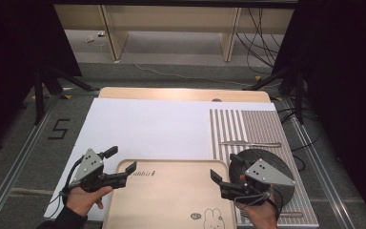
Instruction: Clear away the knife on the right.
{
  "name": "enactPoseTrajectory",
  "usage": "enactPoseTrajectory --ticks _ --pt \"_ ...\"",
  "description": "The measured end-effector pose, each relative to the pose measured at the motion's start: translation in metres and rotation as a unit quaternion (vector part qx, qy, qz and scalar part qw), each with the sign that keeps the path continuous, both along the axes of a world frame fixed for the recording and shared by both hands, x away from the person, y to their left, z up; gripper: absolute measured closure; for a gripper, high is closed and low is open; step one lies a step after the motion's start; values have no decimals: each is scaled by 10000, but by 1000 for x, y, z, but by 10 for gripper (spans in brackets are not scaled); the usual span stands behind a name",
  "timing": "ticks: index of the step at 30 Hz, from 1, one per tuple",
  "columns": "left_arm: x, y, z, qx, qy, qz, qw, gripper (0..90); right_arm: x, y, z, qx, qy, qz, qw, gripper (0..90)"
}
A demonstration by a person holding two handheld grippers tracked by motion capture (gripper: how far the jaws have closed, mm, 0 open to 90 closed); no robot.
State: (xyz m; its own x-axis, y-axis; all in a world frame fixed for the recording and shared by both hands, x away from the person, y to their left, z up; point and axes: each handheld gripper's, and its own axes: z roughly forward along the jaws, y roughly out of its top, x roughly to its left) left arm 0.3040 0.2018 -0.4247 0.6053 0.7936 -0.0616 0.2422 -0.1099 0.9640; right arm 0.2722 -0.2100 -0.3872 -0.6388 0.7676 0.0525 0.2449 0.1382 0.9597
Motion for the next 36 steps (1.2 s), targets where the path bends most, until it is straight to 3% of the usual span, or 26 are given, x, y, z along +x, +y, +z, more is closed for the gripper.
enactPoseTrajectory --ticks 24,28,36 --pt "-1 0 0 1 -10 19 10000 158 7 -8 4 -24 17 -73 10000 200" --pt "-1 1 0 8 -19 39 10000 158 15 -18 8 -51 180 -33 9998 191" --pt "0 2 0 8 -31 75 10000 158 30 -40 21 -512 404 29 9979 171"
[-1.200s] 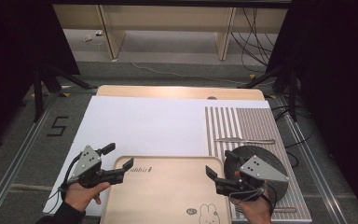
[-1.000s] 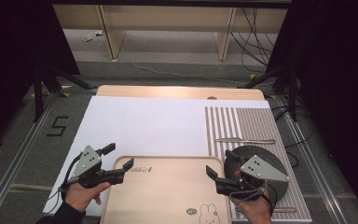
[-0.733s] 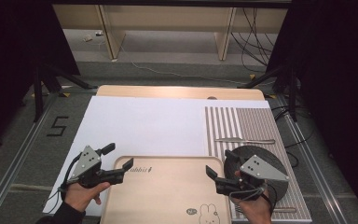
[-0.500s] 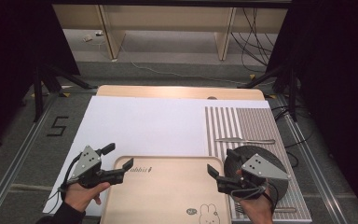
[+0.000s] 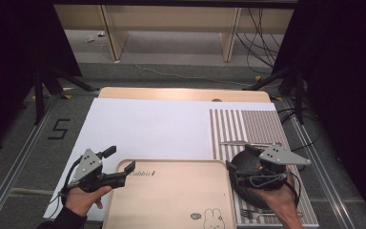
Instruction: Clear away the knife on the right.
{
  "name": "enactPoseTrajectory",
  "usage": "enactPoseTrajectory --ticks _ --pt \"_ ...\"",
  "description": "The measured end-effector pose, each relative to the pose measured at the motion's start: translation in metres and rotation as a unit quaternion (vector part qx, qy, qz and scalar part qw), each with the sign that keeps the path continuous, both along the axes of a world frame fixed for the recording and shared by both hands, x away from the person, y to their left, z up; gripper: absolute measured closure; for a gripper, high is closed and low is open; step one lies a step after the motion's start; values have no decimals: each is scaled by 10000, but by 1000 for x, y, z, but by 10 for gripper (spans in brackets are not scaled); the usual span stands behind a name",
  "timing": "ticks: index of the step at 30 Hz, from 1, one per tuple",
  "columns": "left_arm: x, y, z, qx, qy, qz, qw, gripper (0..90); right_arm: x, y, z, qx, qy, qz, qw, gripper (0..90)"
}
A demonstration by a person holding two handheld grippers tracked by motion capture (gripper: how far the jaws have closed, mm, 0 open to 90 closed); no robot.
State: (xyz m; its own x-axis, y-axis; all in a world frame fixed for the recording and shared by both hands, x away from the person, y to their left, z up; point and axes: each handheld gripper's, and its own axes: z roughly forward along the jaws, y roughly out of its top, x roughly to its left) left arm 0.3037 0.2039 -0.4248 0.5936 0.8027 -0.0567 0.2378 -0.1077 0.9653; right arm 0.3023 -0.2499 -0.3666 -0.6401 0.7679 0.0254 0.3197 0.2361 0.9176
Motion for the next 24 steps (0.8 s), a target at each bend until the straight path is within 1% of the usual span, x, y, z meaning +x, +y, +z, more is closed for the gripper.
enactPoseTrajectory --ticks 1,4,7,8,9,12,17,19,20,21,24 --pt "0 0 0 5 8 9 10000 158 6 -5 3 -114 130 2 9999 172" --pt "0 1 0 23 0 14 10000 158 16 -9 7 -524 239 -16 9983 172" --pt "0 1 -1 26 -2 42 10000 158 27 -14 9 -699 365 -16 9969 171" --pt "0 1 -1 26 -2 42 10000 158 27 -14 9 -699 365 -16 9969 171" --pt "0 2 -1 35 -3 43 10000 158 36 -17 11 -833 498 -30 9953 171" --pt "1 1 -1 24 4 50 10000 158 48 -24 11 -1030 679 -51 9923 172" --pt "1 1 -2 40 8 29 10000 158 70 -33 11 -1346 955 -85 9862 181" --pt "1 1 -2 41 10 27 10000 158 80 -37 9 -1471 1121 -95 9827 182" --pt "1 1 -2 41 10 27 10000 158 80 -37 9 -1471 1121 -95 9827 182" --pt "1 1 -2 39 9 28 10000 158 90 -40 5 -1629 1241 -113 9787 185" --pt "2 1 -2 47 10 42 10000 158 102 -45 -2 -1828 1425 -170 9726 188"
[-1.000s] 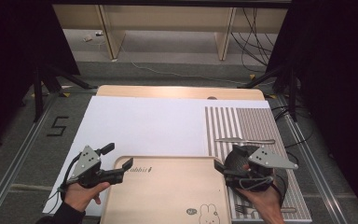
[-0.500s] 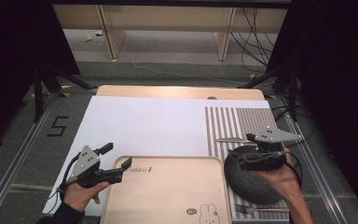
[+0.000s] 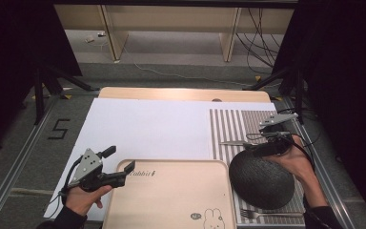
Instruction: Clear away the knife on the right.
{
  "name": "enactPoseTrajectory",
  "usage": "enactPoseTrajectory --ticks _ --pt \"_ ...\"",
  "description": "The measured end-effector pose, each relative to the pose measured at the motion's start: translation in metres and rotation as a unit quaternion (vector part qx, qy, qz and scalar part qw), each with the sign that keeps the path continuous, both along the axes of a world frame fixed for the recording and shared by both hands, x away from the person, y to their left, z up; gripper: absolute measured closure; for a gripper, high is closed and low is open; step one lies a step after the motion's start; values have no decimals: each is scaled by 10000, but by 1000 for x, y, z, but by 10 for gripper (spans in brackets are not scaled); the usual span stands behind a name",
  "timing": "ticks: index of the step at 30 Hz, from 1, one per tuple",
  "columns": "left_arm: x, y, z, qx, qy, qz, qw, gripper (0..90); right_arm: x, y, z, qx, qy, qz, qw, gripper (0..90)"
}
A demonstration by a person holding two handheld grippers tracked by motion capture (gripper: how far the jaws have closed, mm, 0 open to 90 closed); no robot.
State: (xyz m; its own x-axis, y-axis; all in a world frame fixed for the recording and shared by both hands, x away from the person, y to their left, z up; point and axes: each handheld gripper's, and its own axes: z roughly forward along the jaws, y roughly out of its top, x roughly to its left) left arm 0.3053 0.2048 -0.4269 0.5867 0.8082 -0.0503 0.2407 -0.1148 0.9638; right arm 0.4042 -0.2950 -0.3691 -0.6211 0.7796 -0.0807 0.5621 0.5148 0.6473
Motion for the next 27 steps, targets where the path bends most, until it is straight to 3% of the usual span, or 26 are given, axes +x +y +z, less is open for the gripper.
enactPoseTrajectory --ticks 4,10,22,27 --pt "1 0 -1 35 16 8 10000 158 13 -5 -9 -311 266 53 9991 190" --pt "1 -1 -1 58 19 -3 10000 158 33 -14 -15 -456 599 -4 9972 195" --pt "2 -1 -2 73 17 4 10000 158 69 -20 -25 -858 1195 -32 9891 204" --pt "2 -1 -3 71 24 -8 10000 158 78 -20 -29 -1089 1318 -37 9853 210"
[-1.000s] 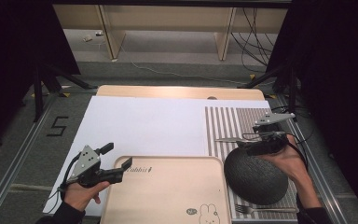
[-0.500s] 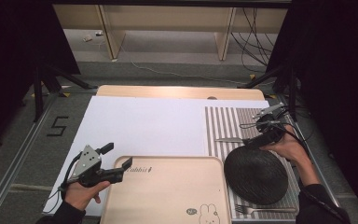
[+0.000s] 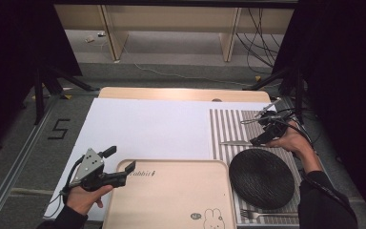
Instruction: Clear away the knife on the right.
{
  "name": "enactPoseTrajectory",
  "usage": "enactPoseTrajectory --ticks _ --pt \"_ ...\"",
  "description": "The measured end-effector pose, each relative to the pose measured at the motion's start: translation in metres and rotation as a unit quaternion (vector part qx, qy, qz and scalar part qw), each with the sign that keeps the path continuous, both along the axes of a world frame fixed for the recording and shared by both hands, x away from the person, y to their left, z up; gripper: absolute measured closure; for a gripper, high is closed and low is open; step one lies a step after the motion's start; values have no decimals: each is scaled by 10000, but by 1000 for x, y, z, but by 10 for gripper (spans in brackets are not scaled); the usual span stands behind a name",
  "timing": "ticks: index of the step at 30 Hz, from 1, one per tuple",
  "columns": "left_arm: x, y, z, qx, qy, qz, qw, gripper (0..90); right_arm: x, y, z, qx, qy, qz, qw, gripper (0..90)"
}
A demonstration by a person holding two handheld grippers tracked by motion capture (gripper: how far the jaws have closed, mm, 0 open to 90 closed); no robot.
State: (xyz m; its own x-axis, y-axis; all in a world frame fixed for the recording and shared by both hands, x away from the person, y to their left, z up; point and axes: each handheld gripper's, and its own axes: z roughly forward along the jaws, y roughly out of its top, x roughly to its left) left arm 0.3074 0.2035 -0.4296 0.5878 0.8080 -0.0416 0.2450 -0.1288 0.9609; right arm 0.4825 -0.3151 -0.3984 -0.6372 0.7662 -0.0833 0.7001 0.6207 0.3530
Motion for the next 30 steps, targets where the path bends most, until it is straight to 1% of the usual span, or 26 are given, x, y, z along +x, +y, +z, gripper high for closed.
enactPoseTrajectory --ticks 1,2,5,7,9,11,15,17,21,24,27,28,29,30 --pt "0 0 0 -6 4 -2 10000 158 2 0 -2 -34 45 8 10000 210" --pt "0 0 0 10 6 -10 10000 158 4 -1 -4 -121 71 33 9999 210" --pt "0 0 0 8 4 -11 10000 158 10 -3 -9 -294 198 -15 9994 212" --pt "0 0 0 7 2 -12 10000 158 13 -5 -11 -298 268 -65 9992 214" --pt "0 0 0 5 -3 -12 10000 158 16 -6 -14 -292 336 -49 9990 216" --pt "1 0 0 5 5 -4 10000 158 20 -7 -18 -384 394 -46 9985 218" --pt "1 0 0 17 1 -22 10000 158 26 -8 -21 -479 495 -103 9976 224" --pt "1 0 0 14 2 -27 10000 158 30 -8 -23 -547 526 -51 9971 227" --pt "1 0 0 18 2 -31 10000 158 34 -6 -25 -685 616 -45 9957 232" --pt "1 0 0 12 2 -32 10000 158 37 -4 -28 -740 660 -38 9951 236" --pt "1 0 0 11 1 -35 10000 158 40 -2 -29 -836 731 21 9938 238" --pt "1 0 0 13 1 -37 10000 158 41 -2 -30 -830 716 57 9940 240" --pt "1 0 0 14 1 -36 10000 158 42 0 -30 -856 789 15 9932 240" --pt "1 0 0 15 2 -38 10000 158 43 0 -31 -892 778 56 9930 240"
